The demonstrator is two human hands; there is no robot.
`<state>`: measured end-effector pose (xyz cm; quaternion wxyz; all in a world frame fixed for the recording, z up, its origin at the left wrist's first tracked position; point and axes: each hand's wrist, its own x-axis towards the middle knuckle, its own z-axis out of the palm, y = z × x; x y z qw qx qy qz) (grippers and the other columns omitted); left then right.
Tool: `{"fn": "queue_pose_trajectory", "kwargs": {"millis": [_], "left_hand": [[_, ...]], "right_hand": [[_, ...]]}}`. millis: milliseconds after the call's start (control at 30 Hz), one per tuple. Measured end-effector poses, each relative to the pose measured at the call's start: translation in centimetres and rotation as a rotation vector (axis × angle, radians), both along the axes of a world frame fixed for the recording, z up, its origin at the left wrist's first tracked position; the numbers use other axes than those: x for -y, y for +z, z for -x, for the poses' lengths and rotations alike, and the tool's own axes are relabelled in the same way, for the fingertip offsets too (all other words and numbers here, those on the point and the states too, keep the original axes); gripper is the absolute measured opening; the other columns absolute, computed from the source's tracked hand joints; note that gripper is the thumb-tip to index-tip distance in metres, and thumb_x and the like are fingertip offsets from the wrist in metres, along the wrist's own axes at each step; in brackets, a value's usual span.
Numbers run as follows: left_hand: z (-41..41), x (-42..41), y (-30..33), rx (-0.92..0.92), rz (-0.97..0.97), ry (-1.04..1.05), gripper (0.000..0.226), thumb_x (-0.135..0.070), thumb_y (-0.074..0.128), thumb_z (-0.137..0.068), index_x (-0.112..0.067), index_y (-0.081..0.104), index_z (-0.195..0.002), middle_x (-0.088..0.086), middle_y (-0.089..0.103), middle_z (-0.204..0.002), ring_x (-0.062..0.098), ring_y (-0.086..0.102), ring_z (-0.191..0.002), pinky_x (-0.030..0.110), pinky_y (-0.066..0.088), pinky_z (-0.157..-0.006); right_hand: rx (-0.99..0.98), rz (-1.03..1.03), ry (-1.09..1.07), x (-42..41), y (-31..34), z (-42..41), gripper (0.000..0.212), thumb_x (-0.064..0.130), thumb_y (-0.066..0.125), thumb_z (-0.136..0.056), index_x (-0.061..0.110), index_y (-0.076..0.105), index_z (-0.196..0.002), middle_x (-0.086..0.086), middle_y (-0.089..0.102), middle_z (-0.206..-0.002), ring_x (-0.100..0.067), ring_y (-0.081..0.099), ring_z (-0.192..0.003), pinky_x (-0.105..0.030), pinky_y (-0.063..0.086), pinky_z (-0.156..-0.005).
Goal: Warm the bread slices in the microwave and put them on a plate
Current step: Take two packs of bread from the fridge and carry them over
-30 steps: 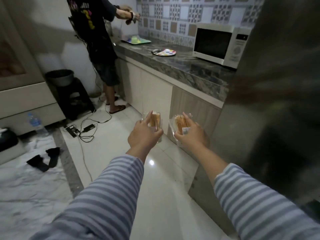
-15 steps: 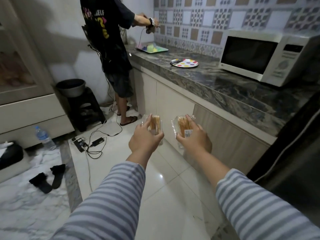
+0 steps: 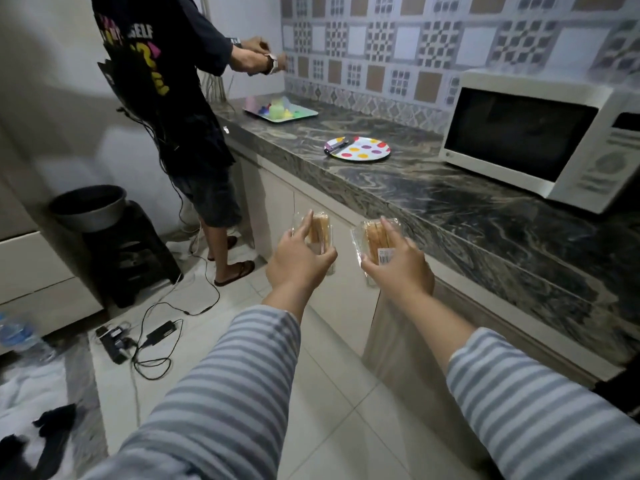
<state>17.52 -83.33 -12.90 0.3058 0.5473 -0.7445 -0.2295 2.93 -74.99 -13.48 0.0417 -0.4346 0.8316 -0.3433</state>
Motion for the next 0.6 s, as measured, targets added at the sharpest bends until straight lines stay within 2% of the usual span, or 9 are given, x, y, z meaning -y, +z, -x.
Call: {"fn": "queue_pose_trajectory", "kwargs": {"millis": [167,400,533,600], "left_hand": [[5.2,7.8,1.9,-0.013,0.027,-0.104,0.077,-0.053,0.063,-0.078,-0.054,0.023,-0.143,-0.004,0.050,-0.133,0.018,0.052,-0.118,0.031,0.045,-0.082],[15.1,16.8,5.5,0.013,0.067,-0.310,0.078,-0.054,0.063,-0.079,-0.052,0.021,-0.144,-0.002,0.045,-0.140,0.021,0.051,-0.122,0.034,0.044,-0.088],[21.3,19.5,7.2,0.021,0.101,-0.414,0.079,-0.054,0.064,-0.079,-0.054,0.019,-0.144,-0.001,0.041,-0.146,0.024,0.051,-0.123,0.037,0.046,-0.087],[24.8,20.5,8.0,-0.005,0.116,-0.468,0.079,-0.054,0.065,-0.079,-0.055,0.019,-0.144,0.002,0.043,-0.144,0.024,0.052,-0.122,0.037,0.047,-0.082]], "right_hand": [[0.000,0.084,-0.101,6.5,2.1,4.4,0.079,0.045,0.068,-0.075,0.051,0.028,-0.142,-0.003,0.054,-0.130,-0.026,0.055,-0.115,-0.040,0.051,-0.087],[-0.054,0.129,-0.309,12.6,5.0,11.7,0.076,0.046,0.066,-0.079,0.050,0.027,-0.144,-0.004,0.054,-0.128,-0.027,0.057,-0.112,-0.035,0.051,-0.078],[-0.082,0.164,-0.408,14.2,6.4,16.7,0.073,0.047,0.065,-0.080,0.047,0.029,-0.144,0.001,0.052,-0.137,-0.025,0.055,-0.117,-0.035,0.050,-0.083],[-0.113,0.186,-0.448,14.7,7.3,19.5,0.074,0.046,0.066,-0.081,0.046,0.030,-0.145,0.002,0.050,-0.139,-0.024,0.053,-0.120,-0.036,0.049,-0.087]]}}
